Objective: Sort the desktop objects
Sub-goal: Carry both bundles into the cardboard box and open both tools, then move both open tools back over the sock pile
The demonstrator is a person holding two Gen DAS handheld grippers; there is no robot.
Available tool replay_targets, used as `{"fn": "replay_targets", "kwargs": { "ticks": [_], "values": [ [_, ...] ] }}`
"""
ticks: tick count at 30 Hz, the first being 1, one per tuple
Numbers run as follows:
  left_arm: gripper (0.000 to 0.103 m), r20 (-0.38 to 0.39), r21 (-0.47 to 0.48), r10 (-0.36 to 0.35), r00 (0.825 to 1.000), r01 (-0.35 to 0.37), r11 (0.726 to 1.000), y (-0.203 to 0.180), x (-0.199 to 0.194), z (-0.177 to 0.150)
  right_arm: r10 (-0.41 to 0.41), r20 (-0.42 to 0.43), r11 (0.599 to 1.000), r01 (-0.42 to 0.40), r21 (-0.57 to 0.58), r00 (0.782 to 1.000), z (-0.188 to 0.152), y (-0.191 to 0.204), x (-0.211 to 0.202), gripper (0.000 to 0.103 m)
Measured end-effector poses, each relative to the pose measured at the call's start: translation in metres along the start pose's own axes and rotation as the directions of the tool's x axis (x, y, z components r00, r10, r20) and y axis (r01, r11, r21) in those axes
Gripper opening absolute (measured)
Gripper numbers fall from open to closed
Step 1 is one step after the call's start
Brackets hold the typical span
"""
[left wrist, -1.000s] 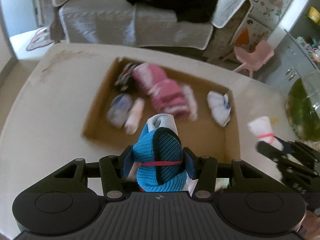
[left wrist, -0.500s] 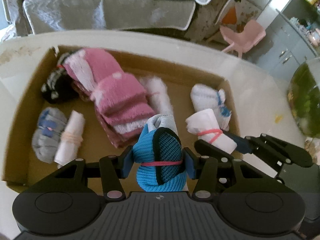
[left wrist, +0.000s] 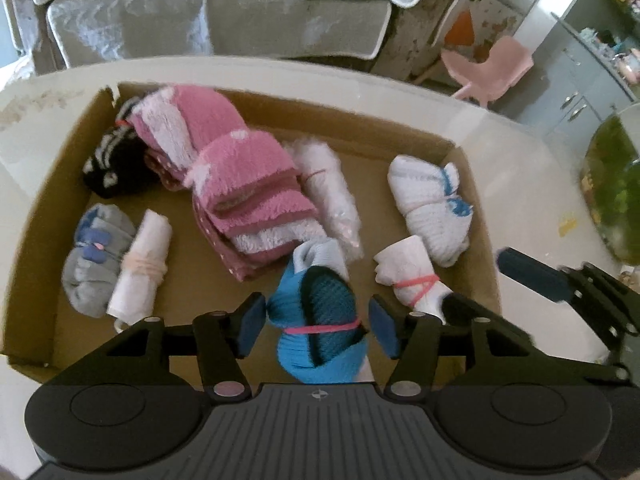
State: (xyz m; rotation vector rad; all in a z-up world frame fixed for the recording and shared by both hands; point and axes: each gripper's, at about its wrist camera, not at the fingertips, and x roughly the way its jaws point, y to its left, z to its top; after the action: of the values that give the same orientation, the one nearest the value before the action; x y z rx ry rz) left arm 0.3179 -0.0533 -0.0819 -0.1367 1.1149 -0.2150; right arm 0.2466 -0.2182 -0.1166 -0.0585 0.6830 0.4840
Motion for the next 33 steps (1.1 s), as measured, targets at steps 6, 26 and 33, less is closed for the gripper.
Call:
{"fn": "replay_targets", "kwargs": {
  "ticks": [6,26,33],
  "values": [
    [0.069,0.083,0.067,0.017,0.996,-0.023,0.998,0.003,-0.053,-0.016,-0.041,0.046,0.999,0.04,0.026,0.998,-0.018,-0.004,-0.054,0.056],
    [0.08,0.084,0.136,0.086,0.993,-0.097,0.986,0.091,-0.085,-0.124,-0.099,-0.055,0.992,0.103,0.077,0.994,-0.087,-0.001,-0.051,0.057],
    [0.081,0.081,0.152,0.042,0.996,-0.054,0.987,0.075,-0.082,-0.137,-0.109,-0.088,0.991,0.115,0.061,0.99,-0.098,-0.002,-0.043,0.057]
  ]
}}
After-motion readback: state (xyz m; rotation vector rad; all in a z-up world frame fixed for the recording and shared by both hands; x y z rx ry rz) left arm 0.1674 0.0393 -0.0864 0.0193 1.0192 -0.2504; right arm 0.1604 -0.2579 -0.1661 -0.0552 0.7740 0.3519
